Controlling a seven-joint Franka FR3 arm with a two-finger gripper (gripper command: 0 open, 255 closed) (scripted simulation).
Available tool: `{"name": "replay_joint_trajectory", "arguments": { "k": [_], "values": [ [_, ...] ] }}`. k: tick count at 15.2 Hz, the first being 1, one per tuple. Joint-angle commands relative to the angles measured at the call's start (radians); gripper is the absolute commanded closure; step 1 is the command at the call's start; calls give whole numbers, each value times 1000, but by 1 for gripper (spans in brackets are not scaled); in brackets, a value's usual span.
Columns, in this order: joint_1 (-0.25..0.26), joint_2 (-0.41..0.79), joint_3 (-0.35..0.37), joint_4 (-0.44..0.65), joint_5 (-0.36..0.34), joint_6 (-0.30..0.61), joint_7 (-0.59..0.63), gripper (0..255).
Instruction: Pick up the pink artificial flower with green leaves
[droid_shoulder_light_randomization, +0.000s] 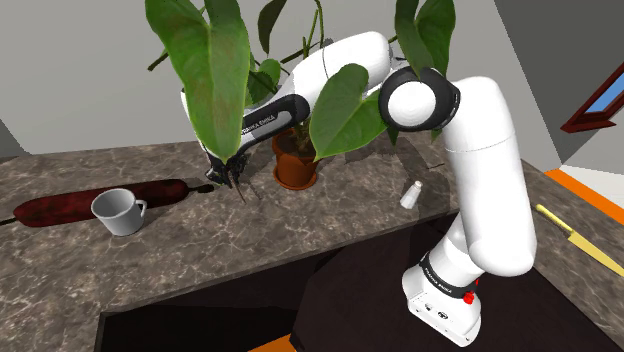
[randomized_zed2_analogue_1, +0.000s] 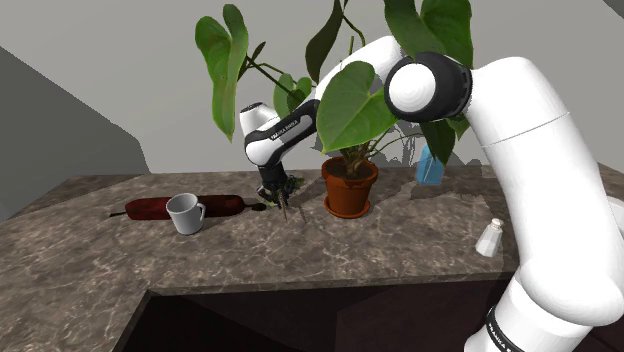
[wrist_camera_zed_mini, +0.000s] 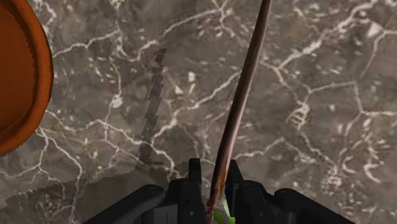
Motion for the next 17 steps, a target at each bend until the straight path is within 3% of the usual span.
{"name": "replay_joint_trajectory", "arguments": {
  "k": [1,7,17],
  "values": [
    [0,0,0,0,0,1,0,255],
    [0,2,0,2,0,0,0,255],
    [-5,-68,13,26,22,-91,-24,255]
  ]
}}
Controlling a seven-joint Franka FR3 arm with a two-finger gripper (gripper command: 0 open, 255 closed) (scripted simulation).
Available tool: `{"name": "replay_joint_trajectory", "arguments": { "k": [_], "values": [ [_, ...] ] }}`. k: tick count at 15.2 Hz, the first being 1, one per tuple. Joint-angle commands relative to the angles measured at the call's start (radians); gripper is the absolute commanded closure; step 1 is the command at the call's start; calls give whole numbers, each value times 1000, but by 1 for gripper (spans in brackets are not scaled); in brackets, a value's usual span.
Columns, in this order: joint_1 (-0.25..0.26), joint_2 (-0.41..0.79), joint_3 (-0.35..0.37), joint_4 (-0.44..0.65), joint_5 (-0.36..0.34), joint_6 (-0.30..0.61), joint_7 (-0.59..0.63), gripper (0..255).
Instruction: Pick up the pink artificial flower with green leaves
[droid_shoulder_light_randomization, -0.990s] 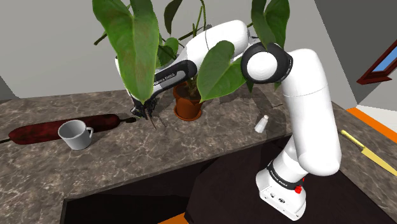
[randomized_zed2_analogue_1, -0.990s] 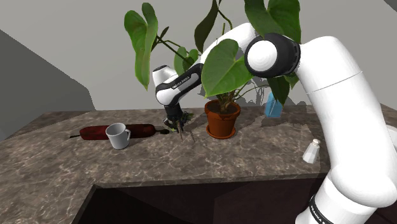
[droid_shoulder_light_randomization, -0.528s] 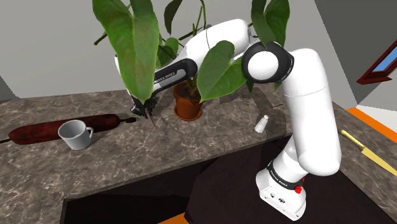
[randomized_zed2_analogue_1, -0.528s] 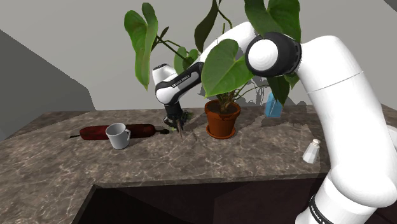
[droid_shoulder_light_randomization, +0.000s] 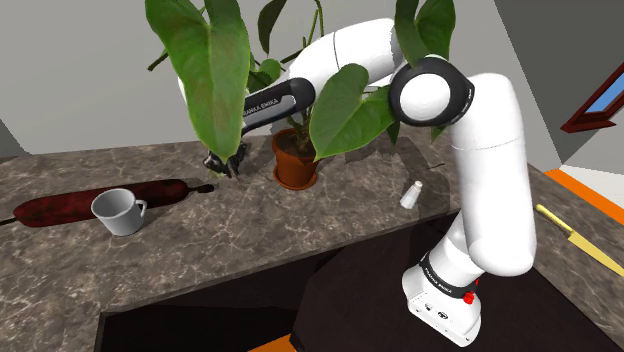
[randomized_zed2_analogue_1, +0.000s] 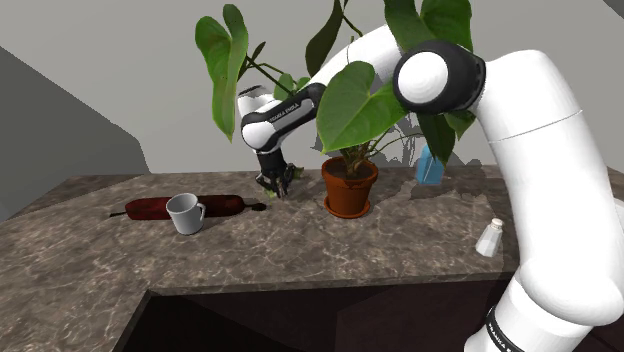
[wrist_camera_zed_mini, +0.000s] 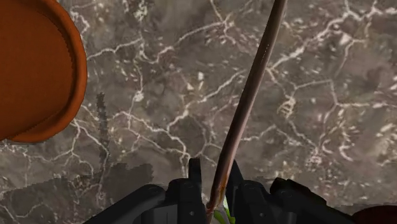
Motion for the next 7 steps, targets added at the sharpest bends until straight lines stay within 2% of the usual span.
{"name": "replay_joint_trajectory", "arguments": {
  "k": [1,7],
  "values": [
    [-1,-13,3,9,4,-21,-6,255],
    [-2,-37,7,28,13,-62,-16,255]
  ]
}}
